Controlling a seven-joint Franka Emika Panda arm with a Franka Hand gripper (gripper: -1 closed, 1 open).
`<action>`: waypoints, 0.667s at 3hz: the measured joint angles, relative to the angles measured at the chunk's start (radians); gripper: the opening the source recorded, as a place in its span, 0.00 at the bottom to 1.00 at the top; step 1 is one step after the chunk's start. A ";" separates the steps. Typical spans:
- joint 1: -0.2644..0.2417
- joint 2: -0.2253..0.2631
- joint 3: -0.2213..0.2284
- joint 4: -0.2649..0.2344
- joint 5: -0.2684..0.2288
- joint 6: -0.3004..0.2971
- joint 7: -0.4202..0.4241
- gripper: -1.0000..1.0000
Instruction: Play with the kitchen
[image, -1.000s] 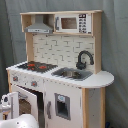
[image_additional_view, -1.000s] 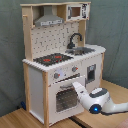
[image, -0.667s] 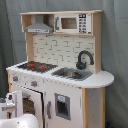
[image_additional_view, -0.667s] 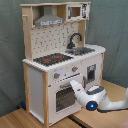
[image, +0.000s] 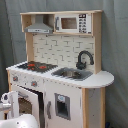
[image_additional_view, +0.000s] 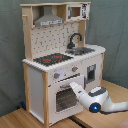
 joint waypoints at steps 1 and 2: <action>0.061 -0.001 -0.053 -0.057 -0.004 0.001 -0.044 1.00; 0.006 -0.008 -0.062 -0.126 -0.011 0.027 -0.086 1.00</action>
